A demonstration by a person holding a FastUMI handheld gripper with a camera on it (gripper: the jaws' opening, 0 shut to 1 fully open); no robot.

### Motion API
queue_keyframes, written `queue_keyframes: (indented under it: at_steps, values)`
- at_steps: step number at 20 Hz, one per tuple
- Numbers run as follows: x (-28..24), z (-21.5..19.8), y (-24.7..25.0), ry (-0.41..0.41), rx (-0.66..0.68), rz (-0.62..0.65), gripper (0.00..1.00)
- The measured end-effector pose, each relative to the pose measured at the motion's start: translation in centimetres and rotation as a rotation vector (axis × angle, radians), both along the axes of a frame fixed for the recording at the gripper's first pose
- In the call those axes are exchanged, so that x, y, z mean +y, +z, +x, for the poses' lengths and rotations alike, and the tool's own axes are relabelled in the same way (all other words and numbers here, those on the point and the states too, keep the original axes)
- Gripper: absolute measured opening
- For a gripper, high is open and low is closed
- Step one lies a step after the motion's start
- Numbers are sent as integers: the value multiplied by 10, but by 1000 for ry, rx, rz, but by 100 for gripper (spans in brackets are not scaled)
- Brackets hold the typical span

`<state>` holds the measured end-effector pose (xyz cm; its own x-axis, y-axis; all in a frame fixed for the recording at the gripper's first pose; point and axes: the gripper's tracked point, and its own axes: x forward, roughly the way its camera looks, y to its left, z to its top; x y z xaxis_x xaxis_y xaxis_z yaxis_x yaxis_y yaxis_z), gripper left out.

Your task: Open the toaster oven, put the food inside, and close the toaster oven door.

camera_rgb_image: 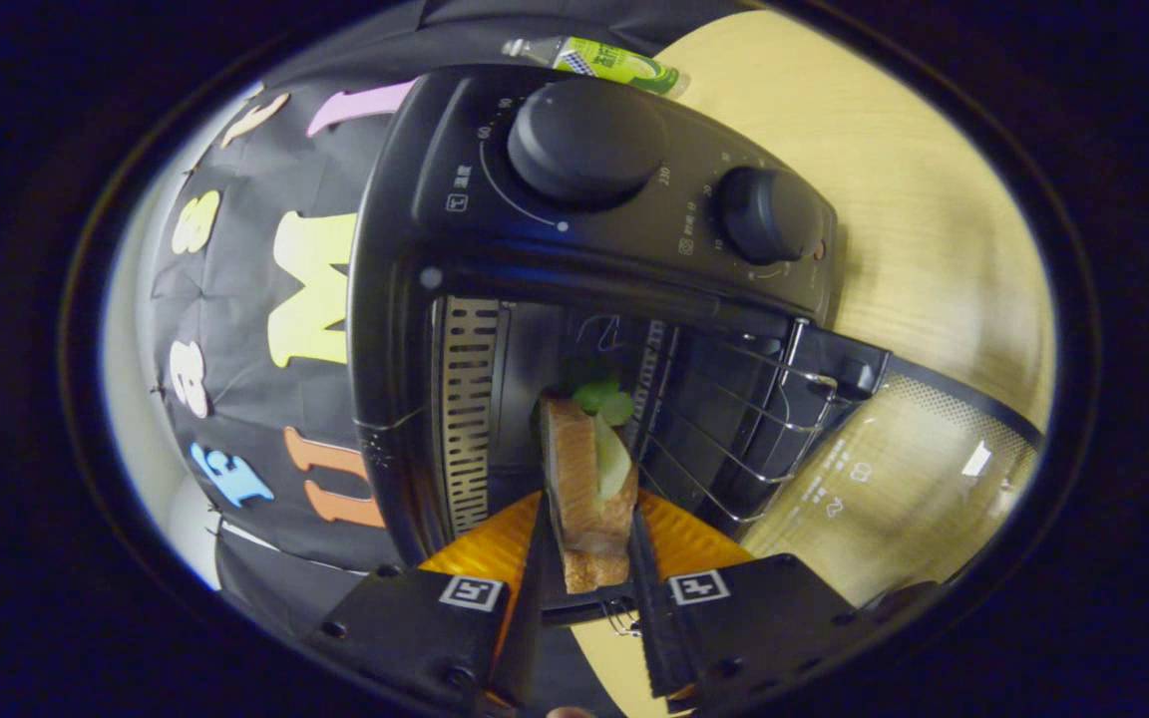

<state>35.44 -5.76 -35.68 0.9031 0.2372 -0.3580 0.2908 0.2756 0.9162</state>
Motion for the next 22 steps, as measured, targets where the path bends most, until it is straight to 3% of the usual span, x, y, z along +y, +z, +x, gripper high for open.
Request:
queue_keyframes:
  at_steps: [2, 5, 9, 14, 22]
  values:
    - [4, -2, 0, 27, 25, -59, 72]
    - [12, -12, -2, 84, 66, -155, 80]
    - [20, -33, -3, 159, 130, -331, 100]
    - [26, -72, 12, 245, 168, -476, 100]
    - [43, -154, 84, 428, 37, -959, 100]
